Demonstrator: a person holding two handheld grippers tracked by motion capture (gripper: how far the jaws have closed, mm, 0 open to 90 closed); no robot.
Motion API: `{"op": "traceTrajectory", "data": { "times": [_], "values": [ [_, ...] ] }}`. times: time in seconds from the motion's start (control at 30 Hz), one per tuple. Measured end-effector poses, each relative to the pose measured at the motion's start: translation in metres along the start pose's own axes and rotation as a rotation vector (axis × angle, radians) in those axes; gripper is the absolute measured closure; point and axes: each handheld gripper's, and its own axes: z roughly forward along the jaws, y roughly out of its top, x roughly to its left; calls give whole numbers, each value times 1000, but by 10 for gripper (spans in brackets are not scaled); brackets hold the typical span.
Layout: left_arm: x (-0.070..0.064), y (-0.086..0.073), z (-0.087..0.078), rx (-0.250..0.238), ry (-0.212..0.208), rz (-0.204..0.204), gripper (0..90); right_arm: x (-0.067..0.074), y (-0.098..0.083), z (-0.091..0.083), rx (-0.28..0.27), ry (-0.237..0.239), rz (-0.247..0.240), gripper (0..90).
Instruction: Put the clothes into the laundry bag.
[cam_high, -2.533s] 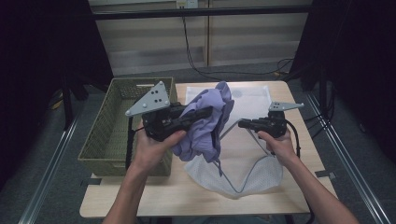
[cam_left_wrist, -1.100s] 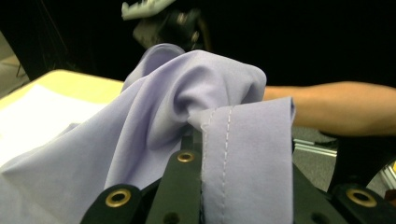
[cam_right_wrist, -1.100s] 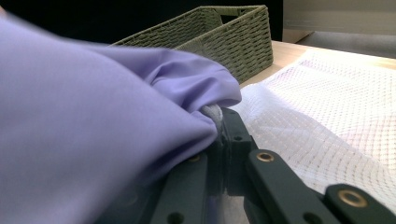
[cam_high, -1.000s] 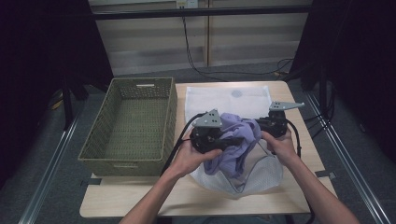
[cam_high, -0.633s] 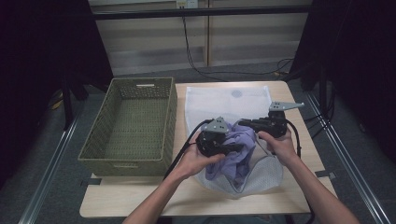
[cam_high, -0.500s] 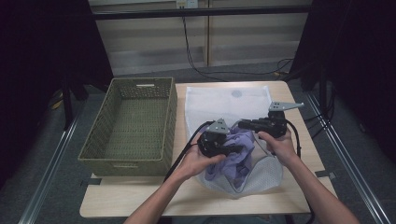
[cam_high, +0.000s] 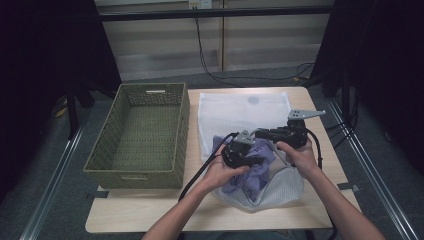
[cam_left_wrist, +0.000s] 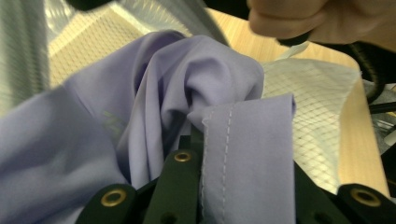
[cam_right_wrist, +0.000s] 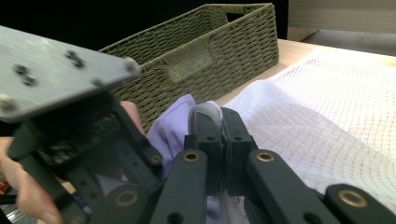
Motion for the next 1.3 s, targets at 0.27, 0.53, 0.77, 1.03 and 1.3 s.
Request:
{"op": "traceTrajectory", "data": {
  "times": [0.27,0.53,0.77,1.03,1.3],
  "values": [
    [0,-16,29,79,11,12,821,2,1,-1,-4,2,-7,886],
    [0,-19,32,91,14,22,636,1,-1,-2,0,-1,3,886],
    [-11,-15,12,85,5,55,494,0,-1,-3,-2,-1,2,885],
    [-9,-13,-34,-12,0,15,363,0,-1,-3,-4,-1,1,885],
    [9,-16,-77,-118,96,-35,373,0,-1,-2,0,-3,4,885]
  ]
}}
